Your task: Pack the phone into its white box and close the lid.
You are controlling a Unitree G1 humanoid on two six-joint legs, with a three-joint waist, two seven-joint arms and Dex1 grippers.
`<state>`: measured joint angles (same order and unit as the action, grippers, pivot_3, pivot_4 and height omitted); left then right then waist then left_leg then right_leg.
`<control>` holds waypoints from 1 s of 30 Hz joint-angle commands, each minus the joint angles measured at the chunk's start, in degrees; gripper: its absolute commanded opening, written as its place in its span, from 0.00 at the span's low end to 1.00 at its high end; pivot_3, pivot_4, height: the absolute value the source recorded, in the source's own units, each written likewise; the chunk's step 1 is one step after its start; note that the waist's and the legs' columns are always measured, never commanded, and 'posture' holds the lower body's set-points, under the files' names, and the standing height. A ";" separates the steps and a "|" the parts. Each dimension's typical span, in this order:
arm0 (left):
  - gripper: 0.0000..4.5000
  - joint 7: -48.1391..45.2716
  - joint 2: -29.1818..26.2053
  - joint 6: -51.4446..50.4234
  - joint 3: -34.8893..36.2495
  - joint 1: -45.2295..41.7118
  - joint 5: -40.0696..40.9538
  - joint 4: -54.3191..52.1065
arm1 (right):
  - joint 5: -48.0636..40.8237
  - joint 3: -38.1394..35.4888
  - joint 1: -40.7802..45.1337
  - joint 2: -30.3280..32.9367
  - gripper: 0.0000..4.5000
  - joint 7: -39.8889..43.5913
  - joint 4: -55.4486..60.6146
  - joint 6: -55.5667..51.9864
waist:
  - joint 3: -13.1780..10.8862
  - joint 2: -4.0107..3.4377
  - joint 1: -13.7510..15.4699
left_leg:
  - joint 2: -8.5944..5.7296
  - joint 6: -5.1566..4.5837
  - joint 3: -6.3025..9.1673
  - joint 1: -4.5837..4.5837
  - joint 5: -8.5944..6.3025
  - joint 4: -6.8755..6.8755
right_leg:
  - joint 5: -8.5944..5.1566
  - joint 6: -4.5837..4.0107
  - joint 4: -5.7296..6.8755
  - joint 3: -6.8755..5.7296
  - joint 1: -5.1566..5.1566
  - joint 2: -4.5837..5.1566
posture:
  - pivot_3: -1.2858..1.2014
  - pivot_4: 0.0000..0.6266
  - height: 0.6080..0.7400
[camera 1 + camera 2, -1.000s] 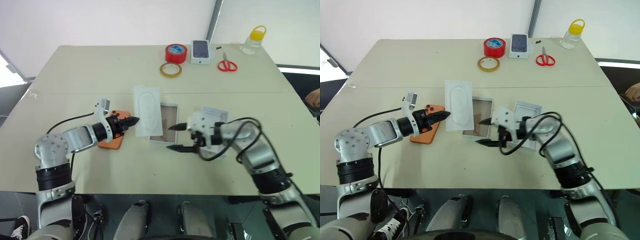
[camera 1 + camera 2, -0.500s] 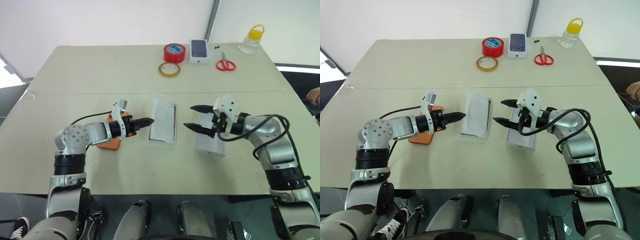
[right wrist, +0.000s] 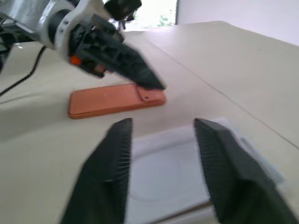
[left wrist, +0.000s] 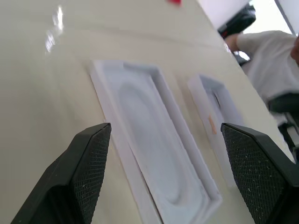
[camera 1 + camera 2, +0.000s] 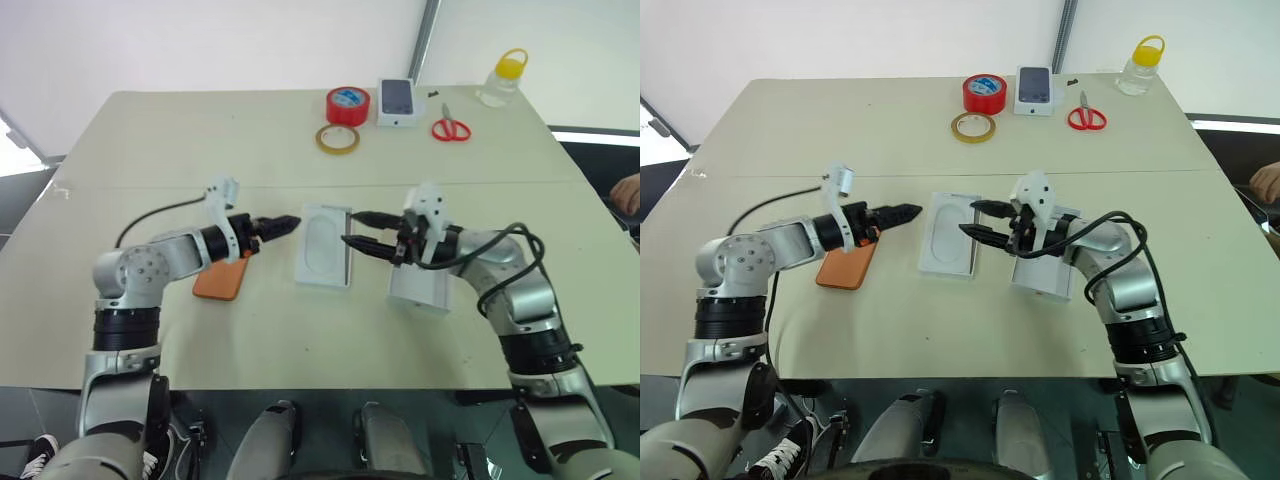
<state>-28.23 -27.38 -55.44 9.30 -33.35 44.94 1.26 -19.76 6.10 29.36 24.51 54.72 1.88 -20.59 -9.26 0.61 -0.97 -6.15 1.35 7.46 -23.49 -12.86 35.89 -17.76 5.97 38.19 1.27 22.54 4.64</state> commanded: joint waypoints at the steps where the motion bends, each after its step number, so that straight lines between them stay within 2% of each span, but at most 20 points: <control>1: 0.88 -5.69 -7.18 17.87 -6.19 4.02 -14.72 -2.87 | 4.29 3.78 3.20 -4.37 0.02 -4.26 -2.07 2.76 | 0.00 -0.02 -0.29 | 0.01 0.02 -0.01 0.00 0.01 -0.02 | 0.01 -0.02 0.01 0.01 0.04 -0.02 | 0.52 0.24 1.00; 4: 0.88 -10.18 -10.20 25.12 -6.34 8.76 -18.10 -2.65 | 11.31 9.13 4.42 -5.85 0.02 -6.54 -5.68 6.44 | 0.00 -0.02 -0.05 | 0.01 0.11 -0.04 0.05 0.07 -0.28 | 0.04 -0.07 0.01 0.08 0.14 0.00 | 0.52 0.24 1.00; 6: 0.88 -12.94 -10.87 23.67 -3.85 11.40 -15.26 -3.81 | 14.32 10.34 5.78 -5.97 0.02 -8.15 -8.76 8.28 | 0.00 -0.01 0.27 | 0.00 0.11 -0.04 0.03 0.07 -0.30 | 0.03 -0.07 -0.02 0.07 0.20 0.00 | 0.52 0.24 1.00; 9: 0.88 -15.10 -10.99 19.84 -0.33 14.74 -10.70 -6.03 | 24.07 16.58 8.31 -3.42 0.02 -9.16 -14.81 14.45 | -0.01 0.00 0.28 | -0.02 0.08 -0.02 0.00 0.06 -0.26 | 0.03 -0.07 -0.05 0.05 0.34 0.03 | 0.52 0.24 1.00; 16: 0.88 -12.89 -8.54 19.41 -0.15 16.93 -11.26 -9.37 | 26.59 17.64 10.06 -3.08 0.02 -7.33 -20.17 16.27 | -0.01 0.00 -0.19 | 0.01 0.09 0.00 0.01 0.06 -0.30 | 0.04 -0.07 0.01 0.04 0.17 -0.01 | 0.52 0.24 1.00; 21: 0.88 -11.83 -7.33 17.66 0.13 17.07 -10.60 -10.07 | 32.28 20.45 10.48 0.29 0.02 -5.39 -21.28 16.67 | -0.01 0.00 -0.10 | 0.02 0.08 0.00 0.03 0.06 -0.30 | 0.04 -0.07 0.03 0.03 0.16 -0.04 | 0.52 0.24 1.00; 30: 0.88 -11.79 -6.64 17.92 -0.10 15.45 -11.50 -8.81 | 25.18 18.11 7.42 -1.57 0.02 2.54 -12.98 9.70 | 0.01 0.02 -0.06 | 0.02 0.08 0.02 0.07 0.06 -0.30 | 0.04 -0.07 0.02 0.02 0.10 -0.03 | 0.52 0.24 1.00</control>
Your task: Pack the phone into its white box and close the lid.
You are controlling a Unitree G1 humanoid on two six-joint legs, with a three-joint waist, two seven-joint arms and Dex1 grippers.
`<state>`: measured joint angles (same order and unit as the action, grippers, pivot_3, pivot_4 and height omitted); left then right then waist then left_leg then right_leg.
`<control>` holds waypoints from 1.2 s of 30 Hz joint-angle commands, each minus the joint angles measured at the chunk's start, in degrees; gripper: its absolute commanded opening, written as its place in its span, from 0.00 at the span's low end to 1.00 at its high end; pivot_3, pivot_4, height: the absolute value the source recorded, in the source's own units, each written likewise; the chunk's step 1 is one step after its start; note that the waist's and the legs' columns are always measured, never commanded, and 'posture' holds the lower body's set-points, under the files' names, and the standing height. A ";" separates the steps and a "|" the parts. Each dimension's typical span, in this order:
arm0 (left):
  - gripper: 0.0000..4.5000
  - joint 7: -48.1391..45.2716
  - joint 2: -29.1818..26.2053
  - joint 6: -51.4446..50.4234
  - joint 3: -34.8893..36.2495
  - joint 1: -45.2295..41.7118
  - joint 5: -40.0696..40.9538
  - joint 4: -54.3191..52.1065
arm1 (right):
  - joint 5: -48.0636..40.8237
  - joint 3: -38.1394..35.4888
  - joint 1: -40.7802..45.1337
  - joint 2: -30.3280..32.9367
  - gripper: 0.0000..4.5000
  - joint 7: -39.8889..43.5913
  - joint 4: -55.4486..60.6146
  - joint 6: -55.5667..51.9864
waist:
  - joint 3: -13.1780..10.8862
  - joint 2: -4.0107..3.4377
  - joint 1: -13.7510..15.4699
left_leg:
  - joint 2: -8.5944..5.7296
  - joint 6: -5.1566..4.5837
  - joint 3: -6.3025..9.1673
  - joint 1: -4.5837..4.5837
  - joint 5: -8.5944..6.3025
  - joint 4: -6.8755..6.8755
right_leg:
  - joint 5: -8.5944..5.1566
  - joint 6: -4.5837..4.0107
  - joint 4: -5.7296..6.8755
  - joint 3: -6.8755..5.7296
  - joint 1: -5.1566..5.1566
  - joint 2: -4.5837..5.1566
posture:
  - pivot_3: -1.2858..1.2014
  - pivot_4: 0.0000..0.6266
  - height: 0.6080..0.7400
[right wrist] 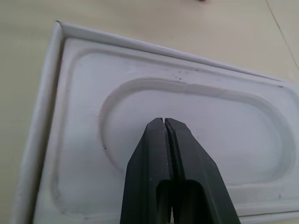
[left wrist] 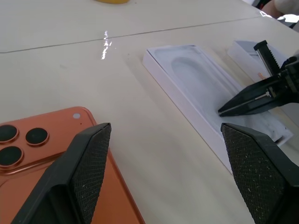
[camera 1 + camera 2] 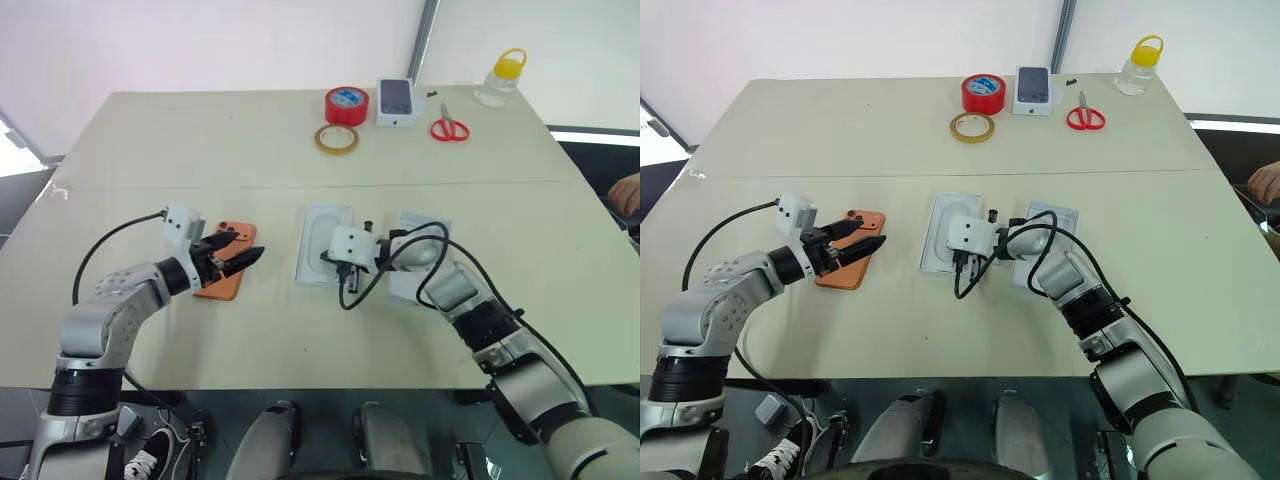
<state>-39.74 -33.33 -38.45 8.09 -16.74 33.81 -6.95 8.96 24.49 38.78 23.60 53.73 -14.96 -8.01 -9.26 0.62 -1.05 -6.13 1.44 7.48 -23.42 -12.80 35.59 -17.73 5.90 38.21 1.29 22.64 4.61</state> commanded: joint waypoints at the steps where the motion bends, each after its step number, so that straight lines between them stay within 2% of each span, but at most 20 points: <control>1: 0.88 -0.35 -0.73 1.05 1.09 -1.23 -0.51 -0.50 | -4.90 -0.69 -2.50 -0.89 0.02 4.57 5.10 -4.53 | 0.00 0.00 0.03 | 0.00 0.00 0.01 0.00 0.00 0.00 | 0.00 0.00 0.00 -0.01 0.00 0.00 | 0.52 0.24 1.00; 6: 0.88 0.06 -0.40 0.96 1.43 -1.55 -0.55 -0.36 | -4.15 -0.24 -3.40 0.29 0.02 5.06 6.46 -4.46 | 0.00 0.00 0.09 | -0.01 0.00 0.01 0.00 0.00 0.00 | 0.00 0.00 -0.01 0.00 0.00 0.01 | 0.52 0.24 1.00; 10: 0.88 0.56 0.05 0.61 1.88 -1.72 -0.24 -0.19 | -2.01 -2.35 -0.13 -1.65 0.02 -1.83 0.53 -0.57 | 0.00 0.00 -0.09 | 0.00 0.00 0.00 0.00 0.00 0.00 | 0.00 0.00 -0.01 0.00 0.01 0.00 | 0.52 0.24 1.00; 16: 0.88 0.53 -0.96 -0.79 3.68 -1.46 0.65 0.52 | -3.22 -4.42 3.37 -0.88 0.02 -1.72 -2.71 2.43 | -0.01 0.00 -0.09 | 0.00 0.01 0.00 -0.01 0.01 -0.02 | 0.01 -0.01 -0.01 0.00 0.03 0.00 | 0.52 0.24 1.00; 19: 0.88 0.57 -2.56 -4.32 6.89 -2.70 2.90 3.02 | -6.41 -7.60 5.23 -3.74 0.02 -3.23 -4.76 0.91 | 0.00 0.00 -0.16 | 0.01 0.01 0.01 -0.01 0.01 -0.03 | 0.01 -0.01 0.01 0.00 0.04 -0.02 | 0.52 0.24 1.00; 23: 0.88 -1.24 -7.42 -10.95 12.50 -6.11 6.70 11.72 | -9.00 -9.96 6.61 -9.36 0.02 -6.69 -3.95 -1.35 | -0.01 0.01 -0.74 | 0.04 0.02 0.01 -0.02 0.01 -0.06 | 0.01 -0.02 0.09 0.01 0.11 -0.06 | 0.52 0.24 1.00; 28: 0.88 -4.49 -11.62 -15.35 14.23 -10.41 7.38 23.69 | -5.80 -6.67 6.68 -15.46 0.02 -11.33 -3.87 -3.46 | -0.01 0.00 -1.47 | 0.00 0.07 0.06 -0.01 0.05 -0.08 | 0.01 -0.02 0.14 -0.01 0.18 -0.05 | 0.52 0.24 1.00; 31: 0.88 -7.57 -13.35 -17.90 12.76 -12.10 6.64 28.90 | -3.40 -3.94 7.22 -19.27 0.02 -14.18 -5.90 -4.17 | -0.01 0.01 -1.52 | 0.00 0.09 0.07 -0.01 0.06 -0.07 | 0.01 -0.02 0.22 0.00 0.43 -0.06 | 0.52 0.24 1.00; 36: 0.88 -11.70 -14.36 -19.26 7.88 -12.21 3.40 33.55 | -0.34 1.59 9.34 -22.34 0.02 -11.91 -8.03 -9.50 | 0.01 0.02 -1.62 | 0.00 0.15 0.05 -0.03 0.10 -0.08 | 0.01 -0.02 0.37 0.03 0.55 -0.07 | 0.52 0.24 1.00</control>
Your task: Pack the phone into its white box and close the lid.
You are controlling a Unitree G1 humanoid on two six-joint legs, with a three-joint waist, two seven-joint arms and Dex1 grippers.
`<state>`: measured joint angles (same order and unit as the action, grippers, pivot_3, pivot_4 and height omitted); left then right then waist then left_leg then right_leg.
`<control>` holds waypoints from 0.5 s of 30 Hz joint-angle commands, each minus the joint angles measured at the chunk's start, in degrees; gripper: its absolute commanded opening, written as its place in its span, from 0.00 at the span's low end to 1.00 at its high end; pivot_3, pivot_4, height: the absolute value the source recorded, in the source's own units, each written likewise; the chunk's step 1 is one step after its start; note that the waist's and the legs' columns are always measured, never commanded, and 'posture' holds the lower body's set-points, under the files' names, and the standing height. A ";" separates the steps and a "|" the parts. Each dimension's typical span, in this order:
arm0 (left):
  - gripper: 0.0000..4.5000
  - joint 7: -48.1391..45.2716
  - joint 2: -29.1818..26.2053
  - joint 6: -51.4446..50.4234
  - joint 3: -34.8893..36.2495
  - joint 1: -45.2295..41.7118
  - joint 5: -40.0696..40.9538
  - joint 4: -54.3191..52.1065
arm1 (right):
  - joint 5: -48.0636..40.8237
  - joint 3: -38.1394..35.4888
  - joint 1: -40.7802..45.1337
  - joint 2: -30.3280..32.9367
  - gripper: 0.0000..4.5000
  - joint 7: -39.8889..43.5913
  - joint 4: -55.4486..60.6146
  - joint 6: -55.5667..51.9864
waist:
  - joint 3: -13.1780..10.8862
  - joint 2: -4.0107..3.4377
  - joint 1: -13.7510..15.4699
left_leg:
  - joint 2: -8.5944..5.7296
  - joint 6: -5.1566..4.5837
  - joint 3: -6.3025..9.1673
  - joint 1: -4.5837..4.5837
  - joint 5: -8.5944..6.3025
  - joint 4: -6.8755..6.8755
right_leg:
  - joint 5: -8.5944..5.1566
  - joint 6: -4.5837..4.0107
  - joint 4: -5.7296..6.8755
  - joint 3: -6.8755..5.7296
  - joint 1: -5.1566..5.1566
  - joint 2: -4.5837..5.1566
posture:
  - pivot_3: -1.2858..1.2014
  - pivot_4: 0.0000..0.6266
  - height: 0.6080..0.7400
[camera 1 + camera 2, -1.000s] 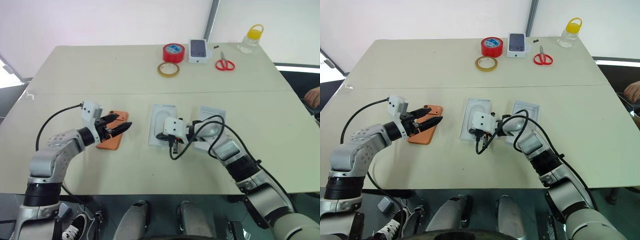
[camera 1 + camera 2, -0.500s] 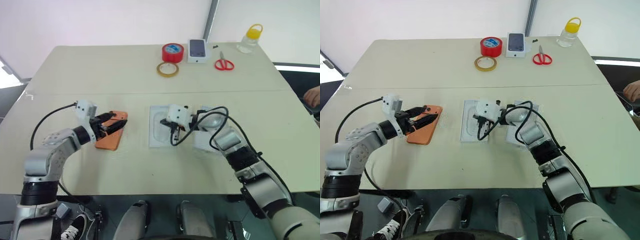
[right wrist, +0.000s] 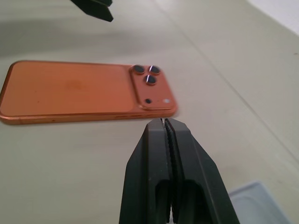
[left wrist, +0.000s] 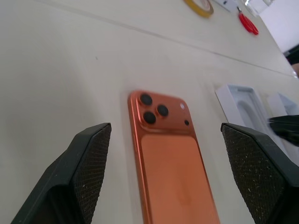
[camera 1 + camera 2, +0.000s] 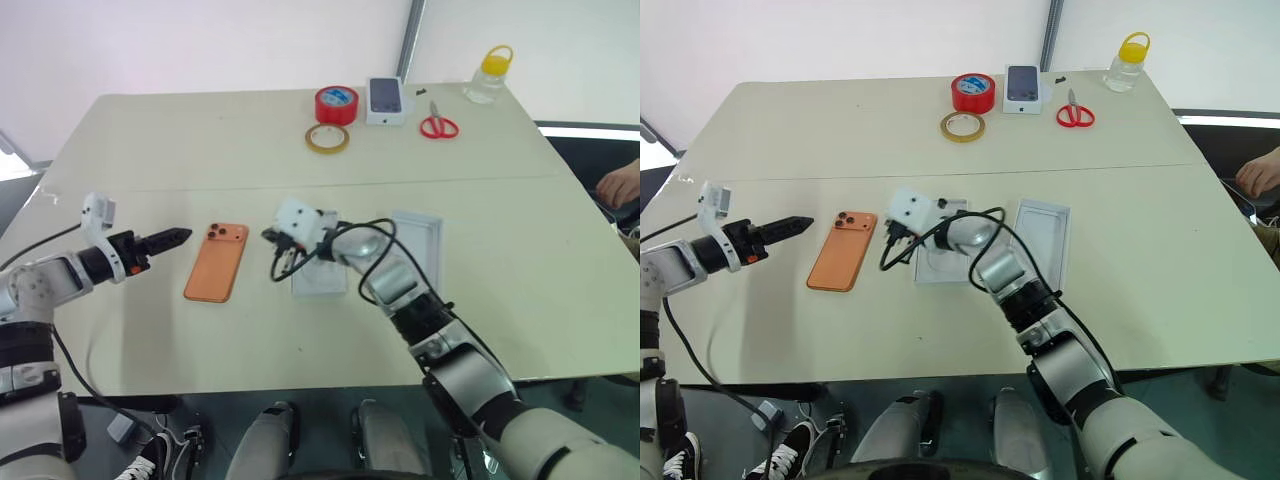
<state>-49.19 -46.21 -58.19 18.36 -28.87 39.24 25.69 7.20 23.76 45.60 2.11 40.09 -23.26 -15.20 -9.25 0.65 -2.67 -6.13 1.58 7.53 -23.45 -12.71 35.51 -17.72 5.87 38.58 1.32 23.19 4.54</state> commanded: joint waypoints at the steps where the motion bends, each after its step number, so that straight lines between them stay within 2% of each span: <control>1: 0.88 -2.60 -1.39 0.31 -3.85 0.20 -3.03 1.25 | 1.31 2.74 2.87 -1.18 0.02 2.53 0.08 -3.47 | 0.00 0.00 0.00 | 0.00 0.00 0.00 0.00 0.00 0.00 | 0.00 0.00 0.01 0.00 0.01 0.00 | 0.52 0.24 1.00; 5: 0.88 -4.51 -0.08 -0.39 -6.85 0.70 -4.44 1.47 | -0.21 3.14 4.40 -3.03 0.02 5.70 -1.79 -12.64 | 0.02 0.01 0.04 | 0.00 0.00 0.00 0.00 0.00 0.00 | 0.00 0.00 0.06 0.01 0.02 0.00 | 0.52 0.24 1.00; 10: 0.88 -5.09 1.92 -1.04 -8.31 0.19 -5.36 3.07 | 2.88 7.65 4.16 -3.03 0.02 7.24 -2.31 -14.64 | 0.09 -0.06 0.07 | -0.01 -0.01 -0.01 0.01 -0.01 0.00 | 0.00 0.00 0.11 0.02 0.04 0.02 | 0.52 0.24 1.00; 15: 0.88 -5.06 4.30 -6.26 -9.09 0.68 -4.03 0.74 | 3.65 7.85 4.01 -4.25 0.02 5.36 -3.33 -14.43 | 0.25 -0.09 0.06 | -0.03 -0.05 -0.01 0.06 -0.03 0.00 | -0.01 0.00 0.16 0.03 0.01 0.04 | 0.52 0.24 1.00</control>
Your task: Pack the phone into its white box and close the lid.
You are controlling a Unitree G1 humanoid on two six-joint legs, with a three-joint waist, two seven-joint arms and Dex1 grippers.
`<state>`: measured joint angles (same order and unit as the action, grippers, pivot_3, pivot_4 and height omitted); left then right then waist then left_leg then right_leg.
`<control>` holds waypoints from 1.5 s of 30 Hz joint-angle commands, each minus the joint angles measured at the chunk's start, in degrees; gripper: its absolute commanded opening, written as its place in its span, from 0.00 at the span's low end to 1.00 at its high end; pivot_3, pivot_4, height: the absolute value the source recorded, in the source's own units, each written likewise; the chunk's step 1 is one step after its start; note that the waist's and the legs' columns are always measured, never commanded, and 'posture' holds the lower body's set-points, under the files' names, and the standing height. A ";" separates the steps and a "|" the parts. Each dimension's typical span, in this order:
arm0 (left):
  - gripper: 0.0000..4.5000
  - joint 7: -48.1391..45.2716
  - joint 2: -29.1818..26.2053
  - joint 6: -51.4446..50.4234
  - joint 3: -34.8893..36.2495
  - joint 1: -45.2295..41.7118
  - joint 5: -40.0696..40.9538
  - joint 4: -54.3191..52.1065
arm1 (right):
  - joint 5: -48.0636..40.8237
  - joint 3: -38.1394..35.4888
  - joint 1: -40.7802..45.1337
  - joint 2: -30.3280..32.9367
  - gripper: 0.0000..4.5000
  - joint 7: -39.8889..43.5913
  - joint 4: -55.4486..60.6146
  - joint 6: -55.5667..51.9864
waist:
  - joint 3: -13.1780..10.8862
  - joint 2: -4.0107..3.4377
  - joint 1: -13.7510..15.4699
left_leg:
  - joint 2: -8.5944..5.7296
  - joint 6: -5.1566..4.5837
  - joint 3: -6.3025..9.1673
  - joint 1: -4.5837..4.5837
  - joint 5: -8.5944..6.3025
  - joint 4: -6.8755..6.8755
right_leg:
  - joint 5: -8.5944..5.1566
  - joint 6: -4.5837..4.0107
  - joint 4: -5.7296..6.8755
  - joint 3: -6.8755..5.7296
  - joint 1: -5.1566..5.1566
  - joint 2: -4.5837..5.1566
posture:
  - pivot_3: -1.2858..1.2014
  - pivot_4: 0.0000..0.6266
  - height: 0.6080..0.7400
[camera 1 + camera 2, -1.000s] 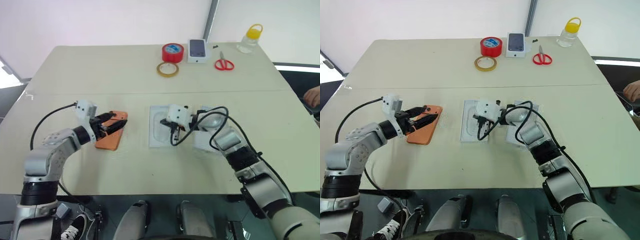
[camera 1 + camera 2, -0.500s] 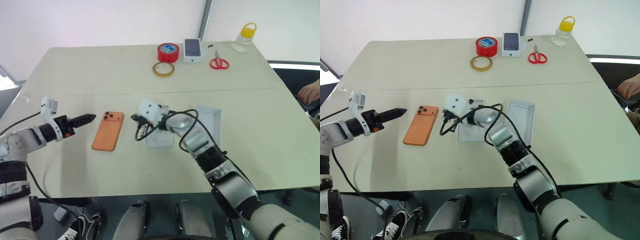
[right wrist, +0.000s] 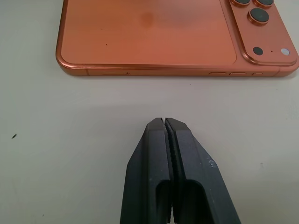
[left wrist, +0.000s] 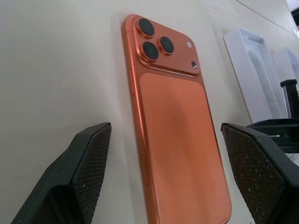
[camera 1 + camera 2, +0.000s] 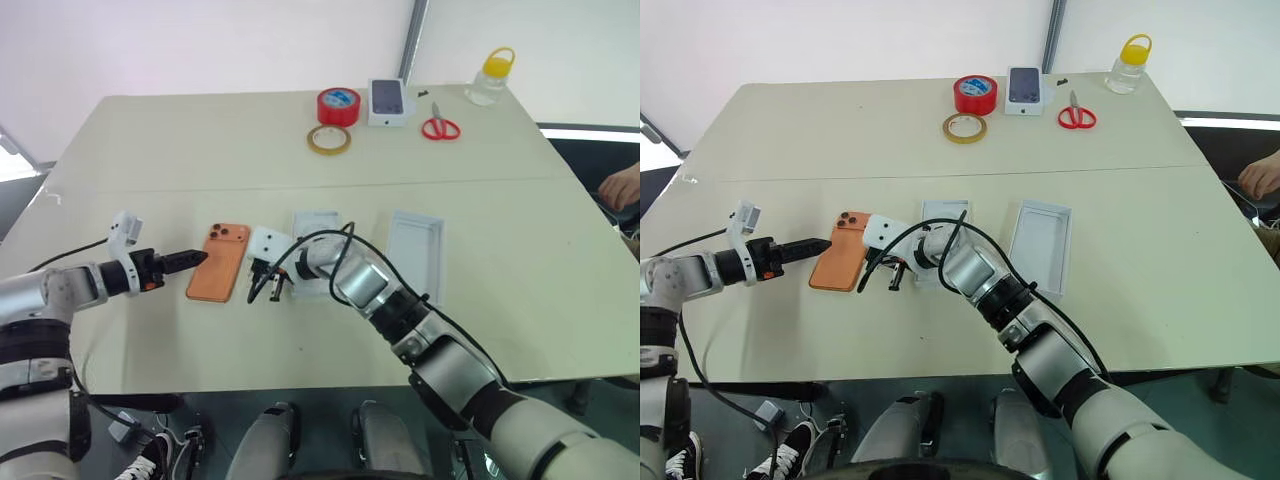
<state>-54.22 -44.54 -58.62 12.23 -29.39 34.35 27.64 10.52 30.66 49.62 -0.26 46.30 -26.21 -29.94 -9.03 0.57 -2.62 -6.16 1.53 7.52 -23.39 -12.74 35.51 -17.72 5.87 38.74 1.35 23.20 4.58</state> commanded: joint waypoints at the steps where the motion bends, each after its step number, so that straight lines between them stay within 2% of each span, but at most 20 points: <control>1: 0.88 -0.18 3.36 -6.59 -3.79 1.97 1.04 -2.75 | 0.62 1.31 0.01 -1.75 0.02 -0.79 -0.37 0.73 | 0.06 -0.04 0.01 | 0.00 0.00 0.00 0.00 0.00 0.00 | 0.00 0.00 0.00 0.00 0.00 0.00 | 0.52 0.24 1.00; 5: 0.88 0.23 5.97 -10.08 -4.14 2.90 1.60 -5.11 | 0.71 0.55 0.75 -1.63 0.02 -1.41 -1.08 1.79 | 0.25 -0.16 0.12 | -0.02 -0.01 0.00 0.01 -0.01 0.00 | 0.00 0.00 0.00 0.00 -0.03 0.02 | 0.52 0.24 1.00; 12: 0.88 -0.29 6.82 -14.96 -3.01 1.70 3.17 -5.61 | 0.87 1.01 -0.24 -0.82 0.02 -0.62 -0.27 2.31 | 0.39 -0.20 0.13 | -0.04 -0.02 0.00 0.01 -0.01 0.00 | 0.00 0.01 -0.01 0.00 -0.04 0.04 | 0.52 0.24 1.00; 21: 0.88 1.25 7.08 -13.24 -2.36 0.97 1.69 -4.33 | 1.09 1.07 -1.13 -0.32 0.02 -0.75 0.48 2.54 | 0.47 -0.22 0.22 | -0.04 0.01 0.01 0.01 0.01 0.00 | -0.01 0.01 -0.01 0.00 -0.05 0.05 | 0.52 0.24 1.00; 23: 0.75 1.45 7.31 -14.26 -1.14 0.83 2.52 -3.78 | 1.13 1.09 -1.38 -0.06 0.00 -0.47 0.90 2.52 | 0.51 -0.22 0.18 | -0.05 0.00 0.01 0.02 0.00 0.00 | -0.01 0.01 -0.01 0.00 -0.05 0.05 | 0.52 0.24 1.00; 26: 0.48 1.97 7.51 -14.38 -0.35 0.33 2.69 -2.92 | 1.14 1.13 -1.78 0.26 0.00 -0.21 1.37 2.50 | 0.51 -0.21 0.11 | -0.05 0.00 0.01 0.01 0.00 0.00 | -0.01 0.01 -0.02 0.00 -0.04 0.05 | 0.52 0.24 1.00; 34: 0.48 1.69 7.96 -16.24 1.49 0.37 4.36 -1.67 | 0.08 0.39 -2.90 0.50 0.00 0.22 2.93 1.12 | 0.52 -0.20 0.07 | -0.04 0.00 0.01 0.01 0.00 0.00 | -0.01 0.01 -0.02 0.00 -0.03 0.04 | 0.52 0.24 1.00; 37: 0.27 1.80 7.70 -15.90 1.96 0.53 4.16 -0.76 | -0.02 0.36 -3.21 0.59 0.00 0.21 3.44 0.74 | 0.52 -0.20 0.02 | -0.04 -0.01 0.01 0.01 -0.01 0.00 | -0.01 0.01 -0.02 0.00 -0.02 0.04 | 0.52 0.24 1.00; 39: 0.06 1.43 7.42 -15.69 1.94 0.55 4.17 -0.44 | 0.11 0.47 -3.28 0.71 0.00 0.21 3.71 0.71 | 0.54 -0.16 0.02 | -0.02 -0.01 0.01 0.00 -0.01 0.00 | -0.01 0.01 -0.02 0.00 -0.01 0.03 | 0.52 0.24 1.00; 40: 0.01 1.06 7.25 -15.65 2.08 0.50 4.45 -0.14 | 0.11 0.46 -3.27 0.75 0.00 0.24 3.76 0.71 | 0.54 -0.17 0.01 | -0.01 -0.01 0.01 0.02 -0.01 0.00 | -0.01 0.01 -0.01 0.00 -0.03 0.03 | 0.52 0.24 1.00; 45: 0.01 1.04 6.78 -15.48 3.50 0.03 5.14 1.66 | 0.04 0.18 -3.20 0.95 0.00 0.21 3.57 0.89 | 0.54 -0.17 -0.04 | -0.01 -0.01 0.01 0.02 -0.01 -0.01 | -0.01 0.01 0.00 0.00 -0.01 0.01 | 0.52 0.24 1.00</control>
<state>-53.93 -37.06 -74.32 15.60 -29.88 40.24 29.03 10.91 30.90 46.68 0.67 46.23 -23.43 -28.77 -8.49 0.40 -2.66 -6.17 1.52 7.52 -23.37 -12.75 35.50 -17.73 5.87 38.74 1.35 23.19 4.60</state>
